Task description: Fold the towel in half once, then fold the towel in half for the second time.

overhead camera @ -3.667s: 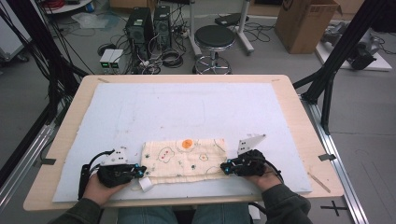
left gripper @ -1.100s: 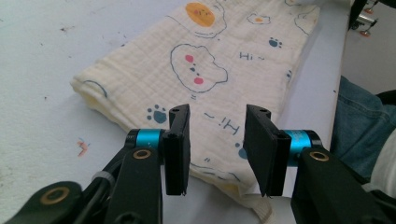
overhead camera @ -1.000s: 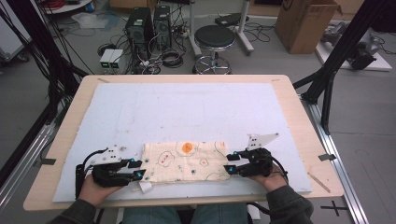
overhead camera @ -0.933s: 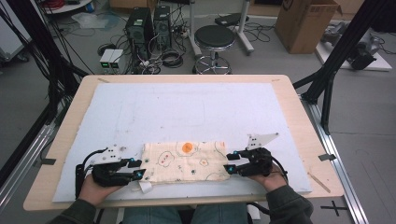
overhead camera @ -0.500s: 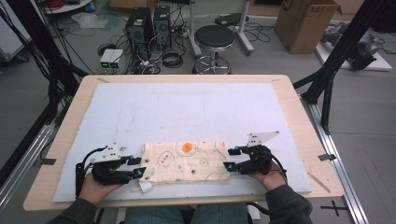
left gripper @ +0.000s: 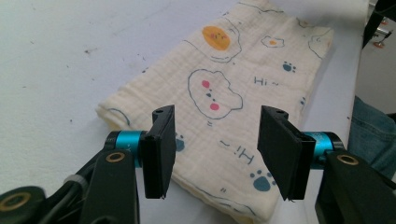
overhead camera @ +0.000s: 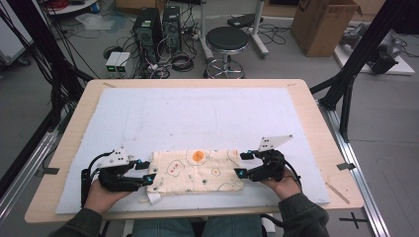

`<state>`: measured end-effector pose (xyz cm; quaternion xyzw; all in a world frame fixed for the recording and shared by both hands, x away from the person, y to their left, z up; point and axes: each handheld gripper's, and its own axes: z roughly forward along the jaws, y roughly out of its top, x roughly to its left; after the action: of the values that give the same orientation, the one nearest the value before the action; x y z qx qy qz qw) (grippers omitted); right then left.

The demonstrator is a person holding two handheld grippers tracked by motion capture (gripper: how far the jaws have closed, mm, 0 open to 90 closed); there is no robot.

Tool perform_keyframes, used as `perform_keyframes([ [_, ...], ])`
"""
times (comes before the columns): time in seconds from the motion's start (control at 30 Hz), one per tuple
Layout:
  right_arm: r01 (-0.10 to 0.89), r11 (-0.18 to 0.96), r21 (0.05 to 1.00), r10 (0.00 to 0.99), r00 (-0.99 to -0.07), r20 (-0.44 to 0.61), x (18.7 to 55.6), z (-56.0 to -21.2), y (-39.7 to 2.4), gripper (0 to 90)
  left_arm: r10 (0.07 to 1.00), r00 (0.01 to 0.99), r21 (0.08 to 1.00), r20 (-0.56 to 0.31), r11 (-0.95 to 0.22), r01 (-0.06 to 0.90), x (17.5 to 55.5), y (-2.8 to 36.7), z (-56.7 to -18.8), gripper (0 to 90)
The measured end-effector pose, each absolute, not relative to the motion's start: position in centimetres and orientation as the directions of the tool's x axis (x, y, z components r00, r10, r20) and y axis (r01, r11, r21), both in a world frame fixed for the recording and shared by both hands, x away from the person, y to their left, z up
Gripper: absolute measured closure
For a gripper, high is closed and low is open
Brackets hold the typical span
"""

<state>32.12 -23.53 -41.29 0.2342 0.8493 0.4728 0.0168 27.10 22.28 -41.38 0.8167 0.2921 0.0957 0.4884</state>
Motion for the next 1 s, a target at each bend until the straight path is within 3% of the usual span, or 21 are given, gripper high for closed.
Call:
perform_keyframes([
  [1.0, 0.384, 0.449, 0.807, 0.456, -0.875, 0.162, 36.2, -39.4, -22.2, 34.7, 0.609, 0.784, 0.848, -0.119, -0.349, 0.399, 31.7, 21.3, -38.8, 45.5],
])
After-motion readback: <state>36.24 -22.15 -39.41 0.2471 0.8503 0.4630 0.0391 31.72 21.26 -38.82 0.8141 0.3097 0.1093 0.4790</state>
